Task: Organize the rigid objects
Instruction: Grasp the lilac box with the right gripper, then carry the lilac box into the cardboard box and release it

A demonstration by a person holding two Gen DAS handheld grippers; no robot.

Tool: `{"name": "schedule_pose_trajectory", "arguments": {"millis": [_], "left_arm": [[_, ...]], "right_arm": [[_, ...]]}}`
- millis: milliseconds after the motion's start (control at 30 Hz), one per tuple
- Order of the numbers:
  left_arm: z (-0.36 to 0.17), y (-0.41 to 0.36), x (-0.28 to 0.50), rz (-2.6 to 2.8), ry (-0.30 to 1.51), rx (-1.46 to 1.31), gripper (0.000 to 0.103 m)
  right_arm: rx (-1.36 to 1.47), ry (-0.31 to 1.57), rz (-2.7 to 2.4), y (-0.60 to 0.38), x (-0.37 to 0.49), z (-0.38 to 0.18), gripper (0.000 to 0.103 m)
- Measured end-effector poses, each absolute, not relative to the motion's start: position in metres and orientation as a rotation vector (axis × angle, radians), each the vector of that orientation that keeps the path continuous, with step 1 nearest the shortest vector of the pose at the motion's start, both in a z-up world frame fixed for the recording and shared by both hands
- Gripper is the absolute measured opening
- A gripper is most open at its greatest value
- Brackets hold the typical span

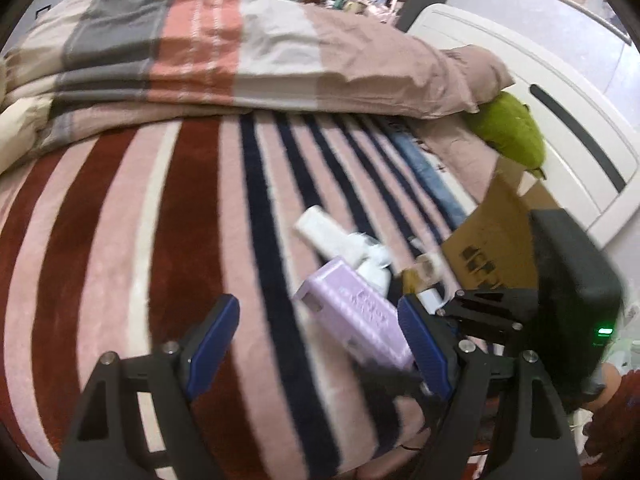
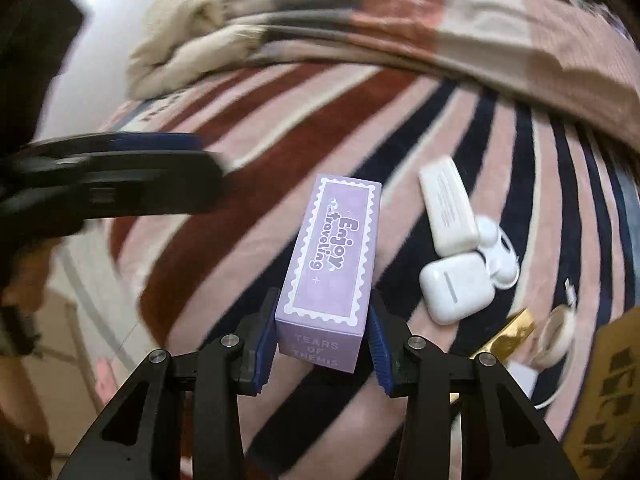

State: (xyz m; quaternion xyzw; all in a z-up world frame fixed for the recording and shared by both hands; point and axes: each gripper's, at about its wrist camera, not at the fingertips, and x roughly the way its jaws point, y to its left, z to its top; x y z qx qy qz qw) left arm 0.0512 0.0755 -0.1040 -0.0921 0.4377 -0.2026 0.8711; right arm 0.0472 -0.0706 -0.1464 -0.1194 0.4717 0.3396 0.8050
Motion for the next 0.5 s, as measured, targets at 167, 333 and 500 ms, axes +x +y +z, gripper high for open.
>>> {"name": "schedule_pose_trajectory", "arguments": {"millis": [167,333,500], "left_arm": [[-0.073,0.048,0.059,-0.516,0.874,-0.233,0.079],[-0.029,0.008,0.067,-0.599,0.808,-0.213,0.06],[0.001,-0.055,0.082,-0.67,0.799,-0.147,0.059]], "right_arm": [[-0.271,0.915,0.817,-0.085,0.036,-0.088,0.036],[-0.277,0.857,0.797,-0.115,0.038,-0.045,0.036],[-0.243,0.837,0.743,-0.168,0.044,-0.012,0.036]]}}
